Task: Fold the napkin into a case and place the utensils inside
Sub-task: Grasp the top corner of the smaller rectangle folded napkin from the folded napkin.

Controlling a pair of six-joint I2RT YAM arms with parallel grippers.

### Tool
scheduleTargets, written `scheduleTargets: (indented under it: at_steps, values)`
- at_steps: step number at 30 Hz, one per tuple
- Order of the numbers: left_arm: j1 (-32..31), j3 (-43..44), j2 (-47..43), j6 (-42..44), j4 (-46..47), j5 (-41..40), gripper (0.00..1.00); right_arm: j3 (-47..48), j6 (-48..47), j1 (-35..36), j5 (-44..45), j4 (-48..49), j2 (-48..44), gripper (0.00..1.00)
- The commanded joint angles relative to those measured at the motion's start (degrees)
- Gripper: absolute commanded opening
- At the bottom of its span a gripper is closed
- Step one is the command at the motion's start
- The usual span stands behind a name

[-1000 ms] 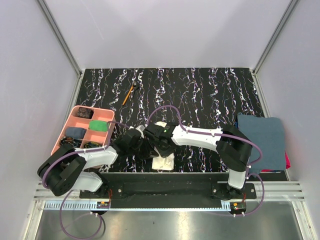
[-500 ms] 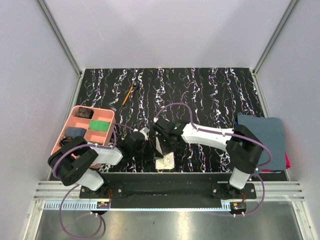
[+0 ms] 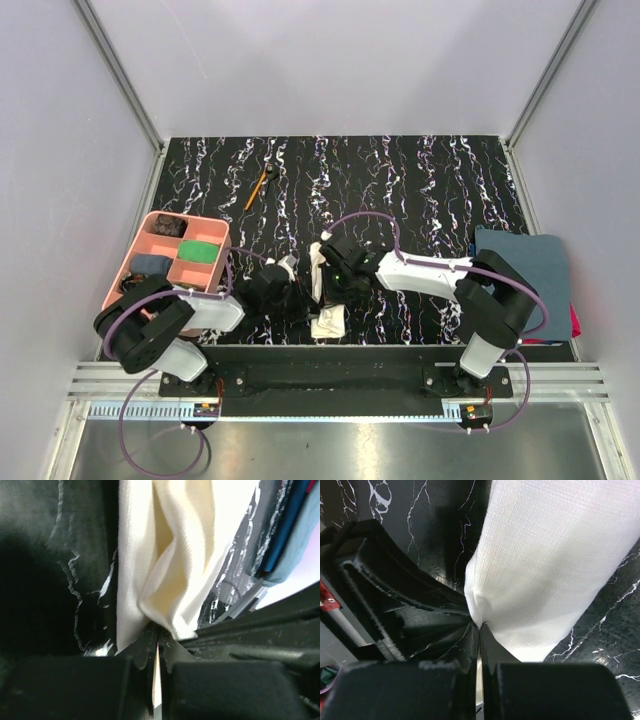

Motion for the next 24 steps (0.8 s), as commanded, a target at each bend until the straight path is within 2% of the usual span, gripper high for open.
scheduleTargets:
  at_steps: [1, 2, 4, 10, 16, 20, 24]
  values:
    - [-0.7, 0.1, -5.1, 4.3, -8.0, -2.0, 0.16, -2.0, 1.7, -0.9, -2.0, 6.2, -3.1, 0.0]
    - [-0.6, 0.9, -6.0, 5.3, -9.6, -0.9, 0.21, -2.5, 1.6, -1.4, -2.0, 6.3, -3.6, 0.0]
    - [-0.5, 2.0, -7.6, 6.4, -14.5, -0.4, 0.22, -2.8, 1.7, -1.6, -2.1, 6.4, -3.9, 0.0]
    - [-0.4, 0.6, -9.2, 7.0, -16.3, -0.8, 0.07, -3.0, 1.3, -2.1, -2.7, 6.8, -4.6, 0.0]
    - [-0.5, -0.9, -3.6, 5.4, -10.4, -0.2, 0.02, -3.5, 3.2, -2.2, -4.7, 8.5, -5.0, 0.0]
    - [-0.8, -2.9, 1.9, 2.2, 1.1, 1.8, 0.0, -5.1, 5.6, -2.2, -7.6, 13.8, -1.5, 0.0]
    - [-1.1, -3.4, 0.8, 2.4, 0.4, 1.3, 0.0, -7.5, 7.2, -2.1, -9.2, 18.4, 1.4, 0.0]
